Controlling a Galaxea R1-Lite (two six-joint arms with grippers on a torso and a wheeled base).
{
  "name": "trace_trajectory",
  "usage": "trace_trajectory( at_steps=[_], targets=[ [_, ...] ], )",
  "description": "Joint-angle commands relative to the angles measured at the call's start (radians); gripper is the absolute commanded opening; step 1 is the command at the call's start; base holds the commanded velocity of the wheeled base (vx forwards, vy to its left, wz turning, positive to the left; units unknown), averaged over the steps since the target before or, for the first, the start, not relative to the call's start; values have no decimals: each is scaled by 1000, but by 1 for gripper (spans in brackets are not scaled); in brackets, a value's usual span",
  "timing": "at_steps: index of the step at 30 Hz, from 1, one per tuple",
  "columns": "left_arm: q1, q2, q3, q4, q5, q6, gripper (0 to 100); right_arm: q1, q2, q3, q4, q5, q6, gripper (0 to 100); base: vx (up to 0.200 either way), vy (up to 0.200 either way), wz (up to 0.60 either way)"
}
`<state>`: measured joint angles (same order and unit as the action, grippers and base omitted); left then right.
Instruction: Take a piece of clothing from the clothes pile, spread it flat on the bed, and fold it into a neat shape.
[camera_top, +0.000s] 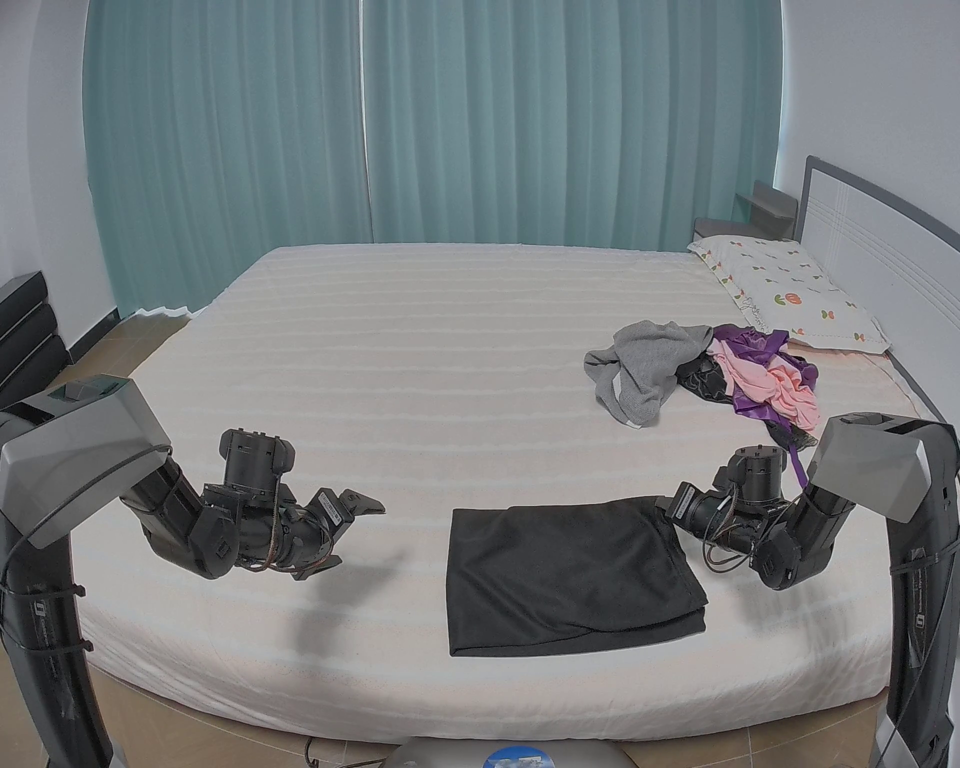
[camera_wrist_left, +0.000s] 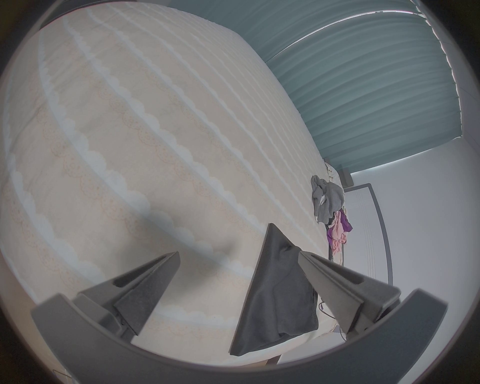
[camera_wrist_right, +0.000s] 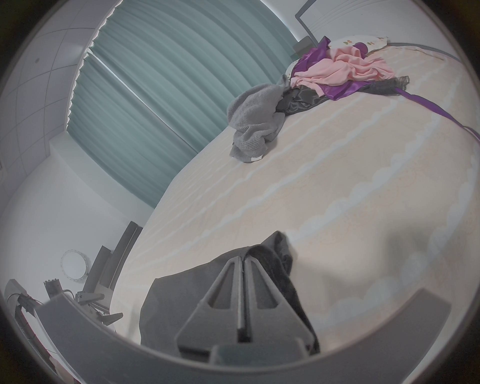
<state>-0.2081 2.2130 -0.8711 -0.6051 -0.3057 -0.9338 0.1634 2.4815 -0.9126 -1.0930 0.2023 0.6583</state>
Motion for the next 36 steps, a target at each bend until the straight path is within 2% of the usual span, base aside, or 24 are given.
trace_trajectory(
  at_steps=[1,4,9,10,13,17,24,36],
  targets=[
    [-10,8,-28,1,0,-3,100,-19,-3,8,-1,2,3,0,0,0,0],
    [-28,24,-49,1,2,-5,100,-28,-4,9,-5,2,4,0,0,0,0],
    [-99,82,-129,1,73,-2,100,-33,-3,14,-5,2,4,0,0,0,0],
    [-139,128,-194,4,132,0,100,-33,-3,15,-5,0,6,0,0,0,0],
    [-186,183,-282,11,191,0,100,-35,-3,14,-7,0,23,0,0,0,0],
    [-228,214,-336,13,197,0,100,-33,-4,14,-5,0,49,0,0,0,0],
    [-260,283,-434,13,200,0,100,-31,0,9,-1,-1,49,0,0,0,0],
    [-260,346,-513,15,270,1,100,-22,2,14,-1,-1,50,0,0,0,0]
  ],
)
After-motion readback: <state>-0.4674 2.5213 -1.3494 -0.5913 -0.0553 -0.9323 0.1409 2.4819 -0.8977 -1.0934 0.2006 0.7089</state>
